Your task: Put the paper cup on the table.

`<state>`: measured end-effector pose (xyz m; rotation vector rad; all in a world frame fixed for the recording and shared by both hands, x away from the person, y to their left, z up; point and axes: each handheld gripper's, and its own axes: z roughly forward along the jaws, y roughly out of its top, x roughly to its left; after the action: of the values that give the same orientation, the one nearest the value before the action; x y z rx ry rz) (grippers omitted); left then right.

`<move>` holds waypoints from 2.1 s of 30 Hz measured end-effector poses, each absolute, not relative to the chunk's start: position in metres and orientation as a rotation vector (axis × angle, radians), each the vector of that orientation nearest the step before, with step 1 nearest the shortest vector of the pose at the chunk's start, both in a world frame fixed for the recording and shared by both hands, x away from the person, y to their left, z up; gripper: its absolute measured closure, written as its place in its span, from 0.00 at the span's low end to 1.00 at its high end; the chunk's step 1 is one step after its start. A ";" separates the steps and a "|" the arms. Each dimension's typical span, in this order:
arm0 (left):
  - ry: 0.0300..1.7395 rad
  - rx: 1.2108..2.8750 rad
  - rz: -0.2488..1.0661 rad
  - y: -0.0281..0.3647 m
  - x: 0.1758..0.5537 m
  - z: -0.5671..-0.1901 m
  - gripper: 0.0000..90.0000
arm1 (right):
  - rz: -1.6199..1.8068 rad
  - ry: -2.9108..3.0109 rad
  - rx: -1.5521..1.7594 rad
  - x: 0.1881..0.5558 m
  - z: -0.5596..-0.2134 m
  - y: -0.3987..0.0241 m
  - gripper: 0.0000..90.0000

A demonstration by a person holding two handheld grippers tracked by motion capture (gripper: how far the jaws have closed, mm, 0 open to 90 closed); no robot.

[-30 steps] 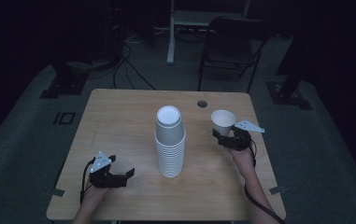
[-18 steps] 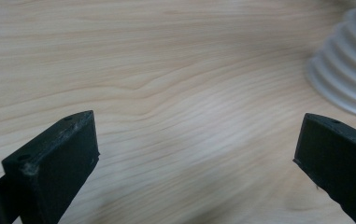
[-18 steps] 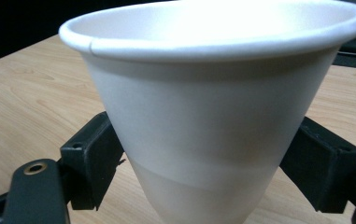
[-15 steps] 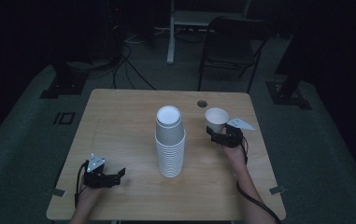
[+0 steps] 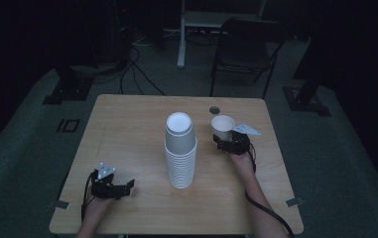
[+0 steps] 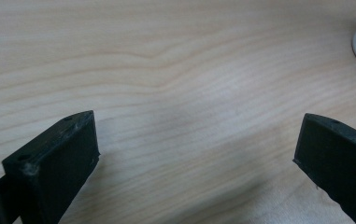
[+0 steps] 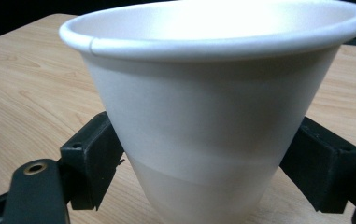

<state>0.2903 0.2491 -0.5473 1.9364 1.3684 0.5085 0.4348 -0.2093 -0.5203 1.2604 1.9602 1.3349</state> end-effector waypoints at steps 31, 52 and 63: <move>1.400 1.989 0.533 0.245 0.293 -0.549 0.00 | 1.366 2.070 1.230 0.426 -0.541 -0.212 0.11; 1.399 2.035 0.573 0.240 0.293 -0.549 0.00 | 1.324 2.118 1.223 0.385 -0.540 -0.250 0.11; 1.399 2.033 0.574 0.240 0.293 -0.549 0.00 | 1.320 2.127 1.216 0.364 -0.541 -0.260 0.11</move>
<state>0.2932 0.2396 -0.5494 2.0334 1.3989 0.5739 0.3645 -0.2598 -0.5413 1.2158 2.1273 1.3201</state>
